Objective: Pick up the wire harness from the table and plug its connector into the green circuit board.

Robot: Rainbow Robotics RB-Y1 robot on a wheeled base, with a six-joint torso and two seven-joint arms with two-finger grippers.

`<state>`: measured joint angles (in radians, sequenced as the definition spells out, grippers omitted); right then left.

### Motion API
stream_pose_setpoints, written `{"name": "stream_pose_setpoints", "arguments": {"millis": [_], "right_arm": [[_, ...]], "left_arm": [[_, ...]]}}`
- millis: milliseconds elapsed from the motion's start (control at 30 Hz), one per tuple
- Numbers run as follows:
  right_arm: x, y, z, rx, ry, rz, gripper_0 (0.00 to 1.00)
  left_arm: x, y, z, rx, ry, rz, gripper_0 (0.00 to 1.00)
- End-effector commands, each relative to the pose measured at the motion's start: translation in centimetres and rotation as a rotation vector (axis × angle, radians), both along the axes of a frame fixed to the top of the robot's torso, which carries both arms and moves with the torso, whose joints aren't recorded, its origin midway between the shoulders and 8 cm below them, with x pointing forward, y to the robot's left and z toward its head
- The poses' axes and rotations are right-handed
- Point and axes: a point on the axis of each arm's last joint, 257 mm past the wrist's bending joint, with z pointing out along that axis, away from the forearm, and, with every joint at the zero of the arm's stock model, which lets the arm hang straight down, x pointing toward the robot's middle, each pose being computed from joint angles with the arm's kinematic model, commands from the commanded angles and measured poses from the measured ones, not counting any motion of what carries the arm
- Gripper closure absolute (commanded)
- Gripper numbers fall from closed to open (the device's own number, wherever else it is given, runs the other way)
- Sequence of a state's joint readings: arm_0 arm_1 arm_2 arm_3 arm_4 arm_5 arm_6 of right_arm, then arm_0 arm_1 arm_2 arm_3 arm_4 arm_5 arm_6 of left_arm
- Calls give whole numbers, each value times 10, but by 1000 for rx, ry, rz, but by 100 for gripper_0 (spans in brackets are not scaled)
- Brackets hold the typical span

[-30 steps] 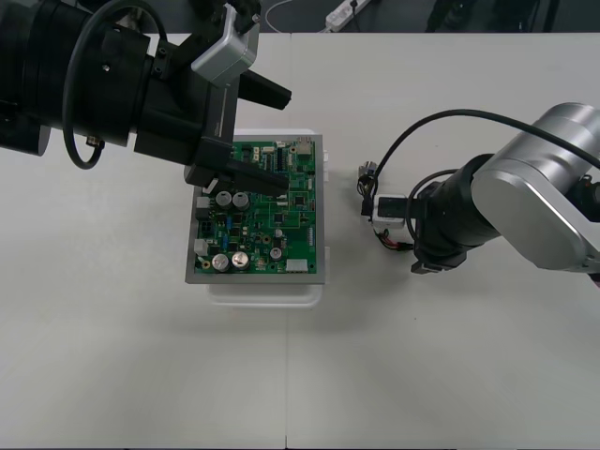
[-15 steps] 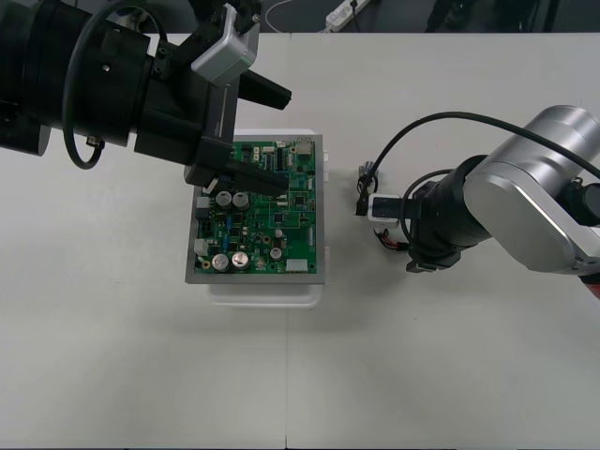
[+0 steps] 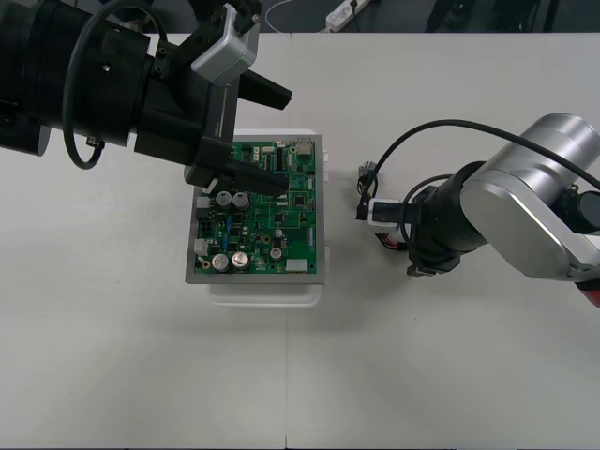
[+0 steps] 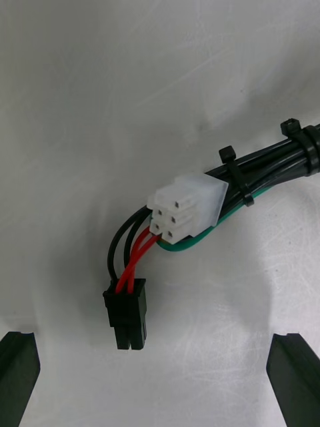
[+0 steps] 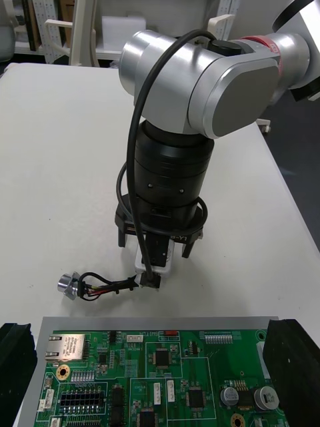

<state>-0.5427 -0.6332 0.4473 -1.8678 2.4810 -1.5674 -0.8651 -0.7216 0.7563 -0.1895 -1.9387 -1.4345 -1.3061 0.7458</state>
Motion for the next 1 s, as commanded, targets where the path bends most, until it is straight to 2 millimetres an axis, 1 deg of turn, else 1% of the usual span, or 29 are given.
{"name": "stream_pose_setpoints", "arguments": {"millis": [33,467,700,1000], "right_arm": [[-5,8,-7,13,8,-25,0],[-7,6,-17,-21,3,-39,0],[-7,6,-18,-24,-1,-43,0],[-11,12,-23,-21,8,-36,0]], "left_arm": [[1,-17,25,-46,-65,-19,0],[1,-17,25,-46,-65,-19,0],[1,-17,25,-46,-65,-19,0],[1,-17,25,-46,-65,-19,0]]}}
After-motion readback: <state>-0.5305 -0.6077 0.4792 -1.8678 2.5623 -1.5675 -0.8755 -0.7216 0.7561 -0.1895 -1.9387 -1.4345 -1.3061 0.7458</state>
